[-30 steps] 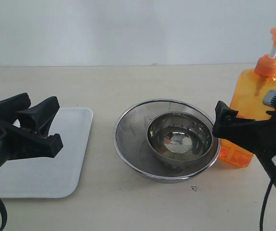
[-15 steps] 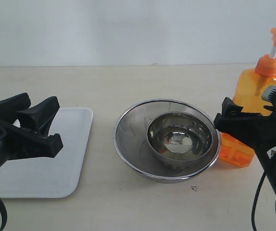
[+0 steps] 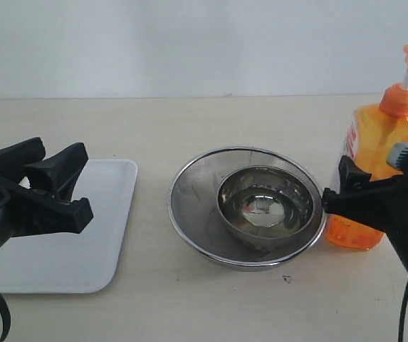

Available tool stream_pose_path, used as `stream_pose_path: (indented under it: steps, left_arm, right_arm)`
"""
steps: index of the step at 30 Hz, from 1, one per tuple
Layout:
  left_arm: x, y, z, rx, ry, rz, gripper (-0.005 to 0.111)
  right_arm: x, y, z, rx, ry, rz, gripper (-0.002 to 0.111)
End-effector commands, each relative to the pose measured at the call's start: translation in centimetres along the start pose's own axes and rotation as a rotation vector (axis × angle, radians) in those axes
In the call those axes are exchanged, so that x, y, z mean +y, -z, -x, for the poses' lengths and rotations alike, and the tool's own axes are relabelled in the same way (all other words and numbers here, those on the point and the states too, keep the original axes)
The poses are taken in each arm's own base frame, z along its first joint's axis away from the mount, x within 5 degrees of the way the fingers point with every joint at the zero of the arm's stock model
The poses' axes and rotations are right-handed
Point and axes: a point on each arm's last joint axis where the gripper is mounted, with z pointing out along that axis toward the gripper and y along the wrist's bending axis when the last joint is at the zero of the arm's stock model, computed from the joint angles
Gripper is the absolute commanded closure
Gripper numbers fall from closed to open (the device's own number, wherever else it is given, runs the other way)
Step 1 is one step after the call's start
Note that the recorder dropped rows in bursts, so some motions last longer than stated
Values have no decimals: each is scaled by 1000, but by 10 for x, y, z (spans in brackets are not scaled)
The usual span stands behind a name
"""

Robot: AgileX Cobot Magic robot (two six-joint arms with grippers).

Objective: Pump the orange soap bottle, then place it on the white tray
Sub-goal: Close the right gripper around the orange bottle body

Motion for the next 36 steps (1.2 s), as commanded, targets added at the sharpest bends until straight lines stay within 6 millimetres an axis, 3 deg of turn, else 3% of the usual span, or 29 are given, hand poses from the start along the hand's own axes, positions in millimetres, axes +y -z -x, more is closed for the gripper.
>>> stream_pose_path:
  steps: [1, 9, 12, 14, 19, 36]
  left_arm:
    - [2, 1, 0, -1, 13, 3, 57]
    - [2, 1, 0, -1, 13, 3, 57]
    - [2, 1, 0, -1, 13, 3, 57]
    - [2, 1, 0, -1, 13, 3, 57]
    - [2, 1, 0, -1, 13, 3, 57]
    - [2, 1, 0, -1, 13, 3, 57]
  right_arm:
    - [-7, 13, -16, 117, 3, 50, 108]
    - [-13, 22, -22, 154, 59, 71, 108]
    - [-13, 22, -22, 154, 57, 69, 95]
    - [-12, 22, -22, 154, 55, 71, 74]
    - [-12, 22, -21, 152, 49, 71, 4]
    - [-1, 8, -12, 93, 57, 64, 5]
